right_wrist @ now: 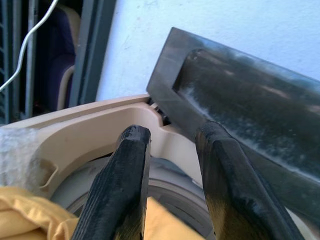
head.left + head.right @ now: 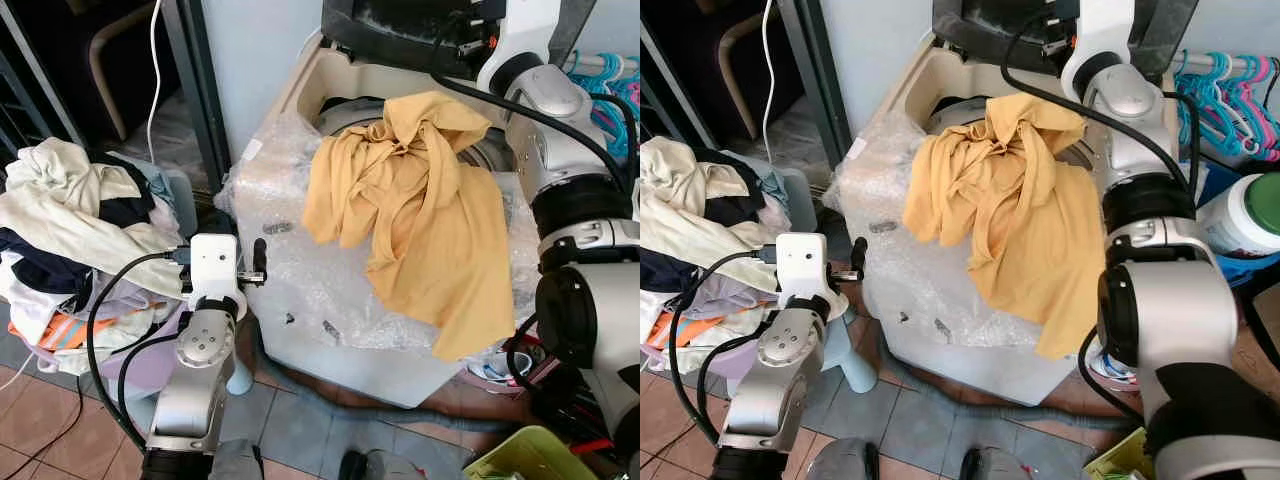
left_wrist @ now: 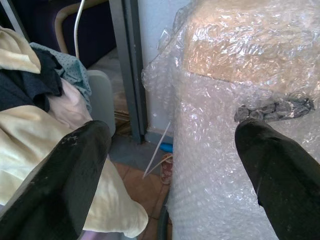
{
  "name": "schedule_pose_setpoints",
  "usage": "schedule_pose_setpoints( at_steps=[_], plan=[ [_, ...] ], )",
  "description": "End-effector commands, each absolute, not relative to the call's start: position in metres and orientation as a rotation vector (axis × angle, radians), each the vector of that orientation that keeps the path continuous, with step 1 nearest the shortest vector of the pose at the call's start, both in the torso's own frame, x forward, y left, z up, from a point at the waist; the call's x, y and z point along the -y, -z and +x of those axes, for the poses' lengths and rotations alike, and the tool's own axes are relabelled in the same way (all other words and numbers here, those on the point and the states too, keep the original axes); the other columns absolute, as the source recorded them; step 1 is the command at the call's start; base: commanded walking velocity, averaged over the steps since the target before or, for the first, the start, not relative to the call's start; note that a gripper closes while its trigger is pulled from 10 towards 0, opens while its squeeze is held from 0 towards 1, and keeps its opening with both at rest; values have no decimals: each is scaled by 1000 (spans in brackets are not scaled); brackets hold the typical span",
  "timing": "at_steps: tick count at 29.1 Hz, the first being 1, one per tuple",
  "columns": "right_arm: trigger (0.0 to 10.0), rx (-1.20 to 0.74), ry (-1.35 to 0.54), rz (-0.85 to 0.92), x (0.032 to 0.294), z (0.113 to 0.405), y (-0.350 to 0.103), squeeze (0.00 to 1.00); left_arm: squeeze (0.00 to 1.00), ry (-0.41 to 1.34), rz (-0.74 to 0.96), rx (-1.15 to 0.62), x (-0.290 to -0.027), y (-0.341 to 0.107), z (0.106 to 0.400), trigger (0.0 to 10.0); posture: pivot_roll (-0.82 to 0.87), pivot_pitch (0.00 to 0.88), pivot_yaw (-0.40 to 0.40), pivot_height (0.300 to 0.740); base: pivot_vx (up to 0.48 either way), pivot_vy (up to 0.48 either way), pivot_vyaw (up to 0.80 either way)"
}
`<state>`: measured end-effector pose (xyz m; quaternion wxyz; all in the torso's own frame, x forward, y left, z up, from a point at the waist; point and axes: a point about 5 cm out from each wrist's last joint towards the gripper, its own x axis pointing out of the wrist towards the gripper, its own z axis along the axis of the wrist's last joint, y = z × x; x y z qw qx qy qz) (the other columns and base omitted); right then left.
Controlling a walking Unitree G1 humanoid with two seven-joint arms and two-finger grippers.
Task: Clothes washing
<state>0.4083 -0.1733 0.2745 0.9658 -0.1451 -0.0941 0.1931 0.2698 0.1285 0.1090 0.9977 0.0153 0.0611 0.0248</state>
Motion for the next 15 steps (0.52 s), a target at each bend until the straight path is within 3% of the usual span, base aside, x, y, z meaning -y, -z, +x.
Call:
schedule_pose_setpoints(
  at_steps=[1,6,9,15],
  plan=[
    [10000,176,-533,-323,174,396,-262,0,0,-43,21,-122,-126,-110,269,10000,57,34,-27,740,0,0,0],
    [10000,131,-592,-323,189,380,-241,0,0,-22,27,-117,-124,-112,272,10000,46,43,-13,740,0,0,0],
    [10000,86,-623,-449,206,361,-223,0,0,-8,31,-116,-124,-114,274,10000,34,54,4,740,0,0,0],
    [10000,64,-717,-501,218,337,-226,0,0,9,32,-107,-126,-118,276,10000,30,67,24,740,0,0,0]
  ],
)
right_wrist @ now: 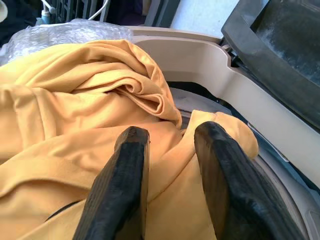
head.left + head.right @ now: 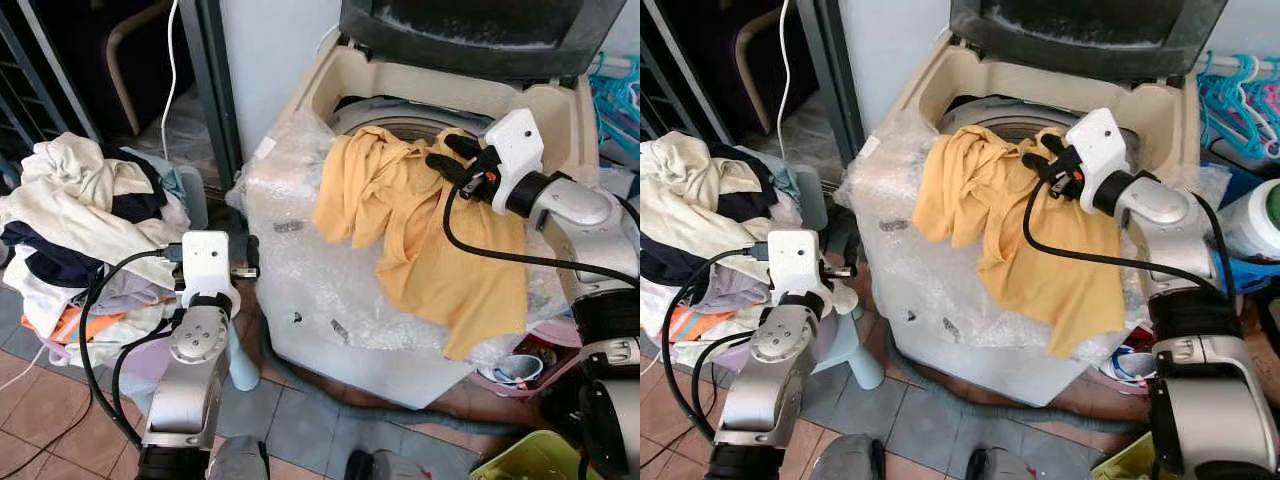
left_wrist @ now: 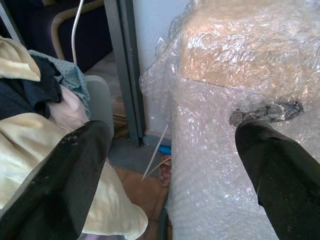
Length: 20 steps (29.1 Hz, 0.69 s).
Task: Clothes washing
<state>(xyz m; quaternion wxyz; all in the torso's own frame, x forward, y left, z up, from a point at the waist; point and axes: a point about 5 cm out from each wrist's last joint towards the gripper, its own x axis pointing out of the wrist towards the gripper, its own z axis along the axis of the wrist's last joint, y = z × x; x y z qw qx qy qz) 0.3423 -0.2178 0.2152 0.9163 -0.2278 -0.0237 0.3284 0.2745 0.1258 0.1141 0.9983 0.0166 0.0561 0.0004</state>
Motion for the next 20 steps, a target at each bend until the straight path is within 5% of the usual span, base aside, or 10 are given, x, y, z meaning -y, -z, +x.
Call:
schedule_pose_setpoints(
  at_steps=[1,9,20],
  plan=[
    [10000,64,-717,-501,218,337,-226,0,0,9,32,-107,-126,-118,276,10000,30,67,24,740,0,0,0],
    [10000,-60,-808,-549,233,315,-212,0,0,33,23,-116,-126,-117,274,10000,28,66,23,740,0,0,0],
    [10000,-76,-520,-438,196,342,-176,0,0,42,17,-137,-125,-112,268,10000,52,55,10,740,0,0,0]
  ],
)
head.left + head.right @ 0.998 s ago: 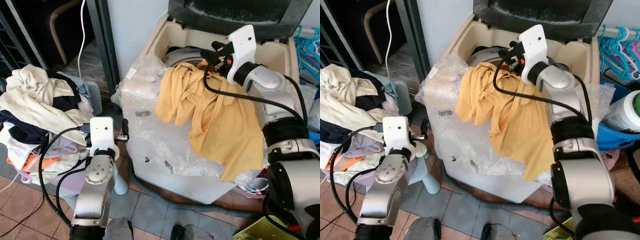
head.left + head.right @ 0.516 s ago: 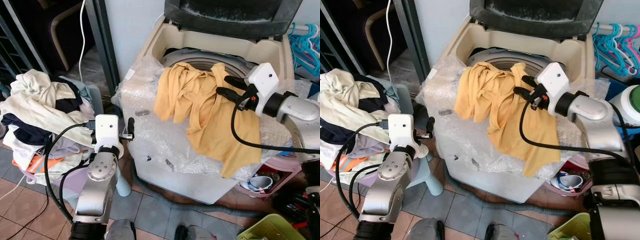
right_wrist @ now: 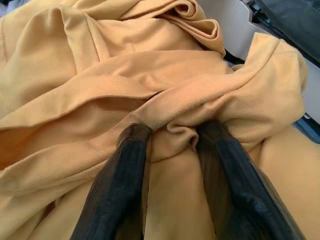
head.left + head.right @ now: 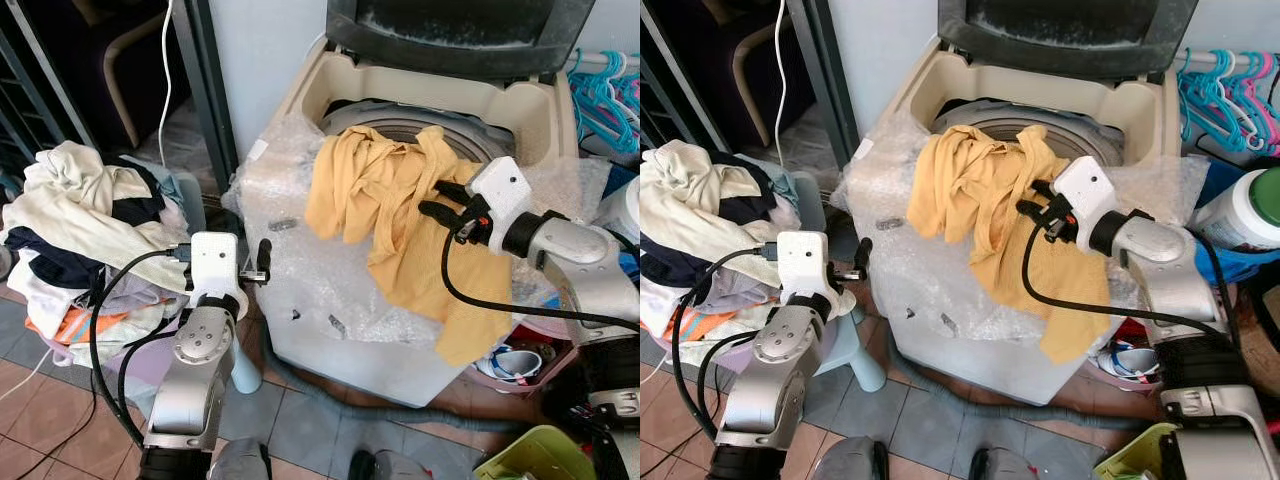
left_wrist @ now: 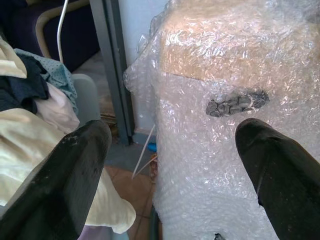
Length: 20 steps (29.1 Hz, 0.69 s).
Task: Clothes washing
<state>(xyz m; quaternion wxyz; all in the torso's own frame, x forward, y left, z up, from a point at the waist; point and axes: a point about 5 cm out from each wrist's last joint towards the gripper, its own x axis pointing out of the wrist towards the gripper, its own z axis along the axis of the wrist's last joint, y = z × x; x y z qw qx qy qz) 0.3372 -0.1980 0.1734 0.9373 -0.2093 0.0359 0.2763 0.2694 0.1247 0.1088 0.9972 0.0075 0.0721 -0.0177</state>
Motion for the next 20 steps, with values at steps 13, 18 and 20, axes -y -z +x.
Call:
schedule_pose_setpoints(
  at_steps=[13,18,20],
  plan=[
    [0,-75,-239,-191,193,362,-175,0,0,45,17,-140,-122,-112,269,10000,50,53,3,740,0,0,0],
    [0,-2,-237,-165,184,389,-210,0,0,55,18,-137,-119,-112,271,10000,51,51,-1,740,0,0,0],
    [0,35,-244,-142,177,401,-229,0,0,53,18,-137,-118,-112,271,10000,60,52,-8,740,0,0,0]
  ],
)
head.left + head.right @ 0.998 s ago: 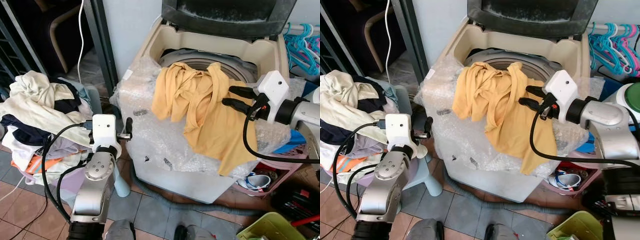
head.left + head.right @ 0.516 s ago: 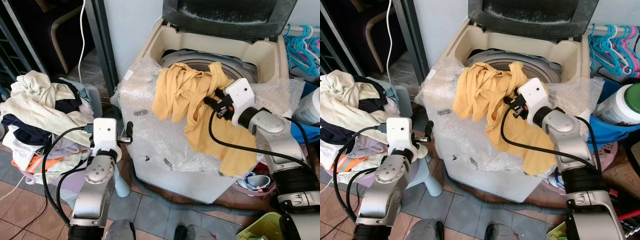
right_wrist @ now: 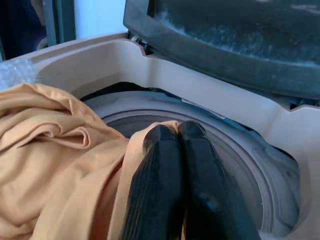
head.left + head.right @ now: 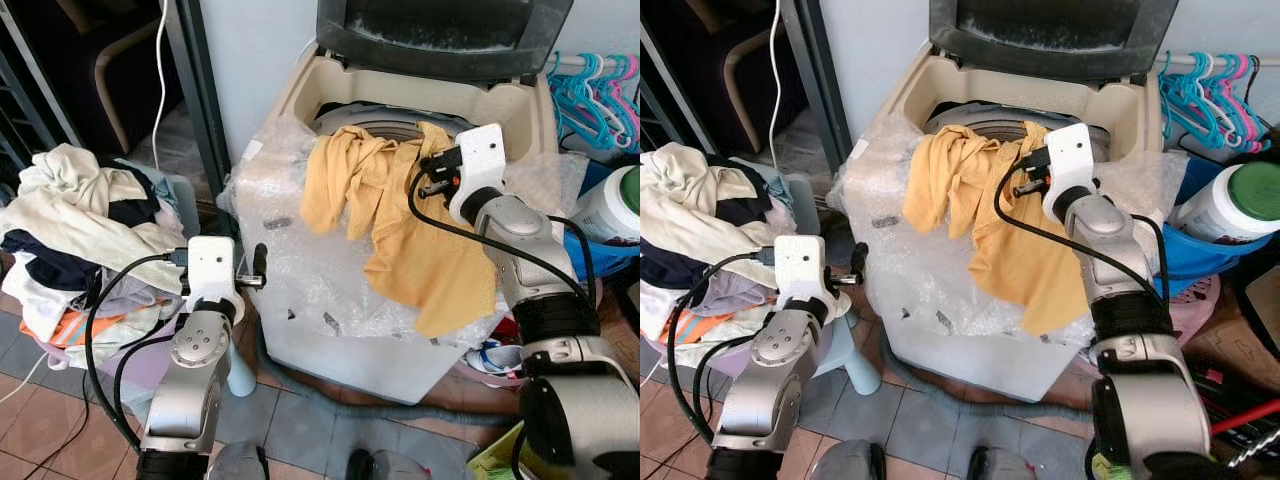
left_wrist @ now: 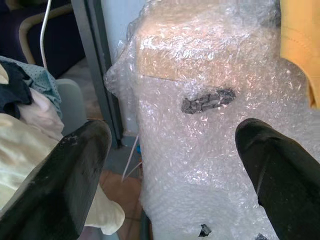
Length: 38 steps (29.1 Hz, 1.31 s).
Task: Clothes washing
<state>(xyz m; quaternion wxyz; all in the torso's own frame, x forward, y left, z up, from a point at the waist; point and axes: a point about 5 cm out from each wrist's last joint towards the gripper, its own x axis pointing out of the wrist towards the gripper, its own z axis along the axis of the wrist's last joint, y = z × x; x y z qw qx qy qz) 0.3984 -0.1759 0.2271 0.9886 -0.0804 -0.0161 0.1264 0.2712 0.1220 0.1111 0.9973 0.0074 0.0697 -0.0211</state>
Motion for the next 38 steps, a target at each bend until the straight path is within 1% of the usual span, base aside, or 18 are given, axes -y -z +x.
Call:
schedule_pose_setpoints(
  at_steps=[1,4,9,13,14,15,16,17,18,20,21,26,29,31,32,36,37,38],
  plan=[
    [0,66,-244,-130,172,407,-242,0,0,49,17,-136,-118,-112,271,10000,68,54,-14,740,0,0,0],
    [0,202,-225,-92,161,419,-289,0,0,25,12,-136,-121,-112,270,10000,74,55,-20,740,0,0,0],
    [0,267,-244,-128,158,421,-316,0,0,6,17,-131,-122,-113,268,10000,94,58,-38,740,0,0,0],
    [0,363,-182,-218,173,418,-331,0,0,-33,10,-138,-128,-111,265,10000,88,63,-48,740,0,0,0],
    [392,383,-142,-296,180,417,-329,0,0,-38,9,-142,-128,-110,265,10000,82,65,-46,740,0,0,0],
    [392,373,-132,-337,182,417,-327,0,0,-38,9,-142,-127,-110,265,10000,80,65,-45,740,0,0,0],
    [10000,291,-153,-376,185,419,-312,0,0,-38,10,-142,-127,-110,265,10000,75,66,-43,740,0,0,0],
    [10000,232,-170,-397,187,420,-302,0,0,-38,11,-142,-126,-110,265,10000,73,66,-41,740,0,0,0],
    [10000,43,-217,-488,192,420,-269,0,0,-32,13,-144,-125,-109,266,10000,69,67,-39,740,0,0,0],
    [10000,-86,-240,-536,199,418,-247,0,0,-25,14,-144,-123,-109,266,10000,64,67,-37,740,0,0,0],
    [10000,-105,-245,-478,209,414,-236,1000,0,-22,19,-144,-122,-110,267,10000,64,69,-35,740,0,0,0],
    [10000,20,-288,-523,228,405,-249,1000,0,-22,26,-148,-124,-109,267,10000,57,71,-29,740,0,0,0],
    [10000,138,-408,-414,234,394,-265,1000,0,-22,27,-151,-125,-109,267,10000,51,70,-24,740,0,0,0],
    [10000,171,-464,-389,237,386,-269,1000,0,-18,27,-153,-125,-108,267,10000,47,70,-21,740,0,0,0],
    [10000,189,-540,-384,237,375,-266,1000,0,-8,27,-153,-123,-108,266,10000,44,68,-17,740,0,0,0],
    [10000,129,-712,-387,229,353,-245,1000,0,3,35,-149,-122,-108,267,10000,41,66,-12,740,0,0,0],
    [10000,129,-712,-387,229,353,-245,1000,0,3,35,-149,-122,-108,267,10000,41,66,-12,740,0,0,0],
    [10000,90,-798,-401,224,340,-233,1000,0,6,33,-150,-123,-108,267,10000,40,63,-7,740,0,0,0]
  ],
)
